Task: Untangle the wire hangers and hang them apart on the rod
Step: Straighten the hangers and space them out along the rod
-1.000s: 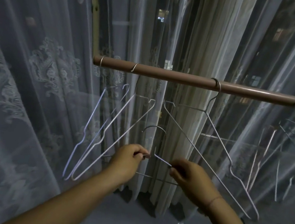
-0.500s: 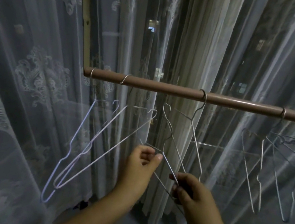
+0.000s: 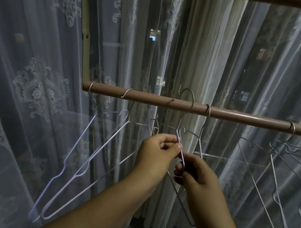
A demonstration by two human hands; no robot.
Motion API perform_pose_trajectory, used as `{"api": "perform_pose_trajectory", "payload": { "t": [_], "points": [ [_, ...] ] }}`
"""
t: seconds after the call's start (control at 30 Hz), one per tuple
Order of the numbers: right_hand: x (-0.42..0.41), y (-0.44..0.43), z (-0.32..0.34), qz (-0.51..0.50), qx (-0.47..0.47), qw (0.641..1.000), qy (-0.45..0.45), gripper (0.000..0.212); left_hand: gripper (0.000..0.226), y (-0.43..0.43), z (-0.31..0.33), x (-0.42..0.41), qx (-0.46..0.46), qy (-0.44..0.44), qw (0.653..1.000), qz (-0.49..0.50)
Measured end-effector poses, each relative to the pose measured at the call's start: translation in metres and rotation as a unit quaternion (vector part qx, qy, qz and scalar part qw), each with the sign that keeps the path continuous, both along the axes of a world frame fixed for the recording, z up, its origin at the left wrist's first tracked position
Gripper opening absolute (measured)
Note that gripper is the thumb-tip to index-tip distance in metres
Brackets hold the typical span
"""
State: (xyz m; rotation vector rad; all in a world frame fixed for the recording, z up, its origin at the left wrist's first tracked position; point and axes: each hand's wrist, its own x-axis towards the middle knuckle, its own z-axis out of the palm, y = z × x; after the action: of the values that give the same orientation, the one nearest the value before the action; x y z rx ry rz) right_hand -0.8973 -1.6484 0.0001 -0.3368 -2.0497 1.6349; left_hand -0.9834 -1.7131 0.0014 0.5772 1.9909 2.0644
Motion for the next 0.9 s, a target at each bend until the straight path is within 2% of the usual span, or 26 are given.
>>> {"api": "perform_pose_trajectory", "payload": {
  "t": [0.13,0.23,0.4,0.5,0.6,0.67,0.73,0.83,0.9],
  "points": [
    [-0.013,-0.002,0.003,0.01,-0.017,1.0,-0.017,0.039,0.018,0.002,0.004,-0.013,-0.013,-0.013,1.0,0.019],
    [-0.017,-0.003,-0.006,0.002,-0.007,0.999,-0.038,0.039,0.028,-0.003,0.002,-0.011,-0.037,-0.014,0.999,0.009],
    [-0.018,-0.001,-0.015,-0.023,0.016,0.998,-0.06,0.038,0.035,-0.026,0.008,-0.005,-0.081,0.06,0.995,0.011],
    [-0.013,-0.001,-0.015,-0.029,0.065,0.994,-0.084,0.041,0.036,-0.054,0.021,-0.013,-0.091,0.129,0.984,0.081],
    [-0.005,-0.01,-0.011,-0.075,0.166,0.982,-0.048,0.048,0.037,-0.084,0.03,-0.028,-0.073,0.165,0.969,0.168],
    [-0.001,-0.025,-0.003,-0.097,0.213,0.972,0.017,0.05,0.037,-0.096,0.03,-0.04,-0.077,0.146,0.968,0.188],
    [-0.004,-0.044,-0.001,-0.078,0.226,0.969,0.063,0.048,0.039,-0.101,0.024,-0.052,-0.088,0.096,0.976,0.176],
    [-0.022,-0.075,-0.017,-0.001,0.229,0.972,0.045,0.046,0.039,-0.097,0.009,-0.064,-0.096,0.015,0.986,0.133],
    [-0.038,-0.092,-0.032,0.033,0.201,0.979,0.004,0.051,0.035,-0.093,0.001,-0.068,-0.052,-0.063,0.992,0.094]
  ]
}}
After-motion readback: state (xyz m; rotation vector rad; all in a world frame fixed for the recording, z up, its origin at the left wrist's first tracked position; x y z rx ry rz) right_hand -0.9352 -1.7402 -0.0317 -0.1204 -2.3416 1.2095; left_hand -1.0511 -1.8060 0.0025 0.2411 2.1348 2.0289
